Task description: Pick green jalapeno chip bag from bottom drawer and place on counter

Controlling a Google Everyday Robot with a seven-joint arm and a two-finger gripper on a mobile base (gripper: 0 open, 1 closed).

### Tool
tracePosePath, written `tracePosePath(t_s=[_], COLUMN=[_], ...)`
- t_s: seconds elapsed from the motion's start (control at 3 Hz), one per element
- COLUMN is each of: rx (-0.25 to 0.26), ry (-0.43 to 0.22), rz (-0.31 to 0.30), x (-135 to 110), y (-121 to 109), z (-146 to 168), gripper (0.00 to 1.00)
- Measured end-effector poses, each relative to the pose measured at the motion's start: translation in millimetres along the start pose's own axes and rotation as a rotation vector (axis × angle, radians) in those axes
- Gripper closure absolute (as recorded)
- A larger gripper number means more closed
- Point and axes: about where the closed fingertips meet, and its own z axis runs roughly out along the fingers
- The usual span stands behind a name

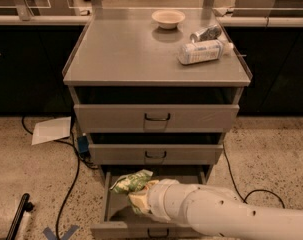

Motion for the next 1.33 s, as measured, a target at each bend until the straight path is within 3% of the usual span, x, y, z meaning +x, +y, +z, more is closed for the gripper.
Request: tracePosePath(t_s=[1.0,1.33], rx=[0.339,0.339], ry=[-0.174,-0.174], rz=[-0.274,-0.274], x=[-159,-159], y=[6,6], z=[-125,-125], gripper=[1.00,1.00])
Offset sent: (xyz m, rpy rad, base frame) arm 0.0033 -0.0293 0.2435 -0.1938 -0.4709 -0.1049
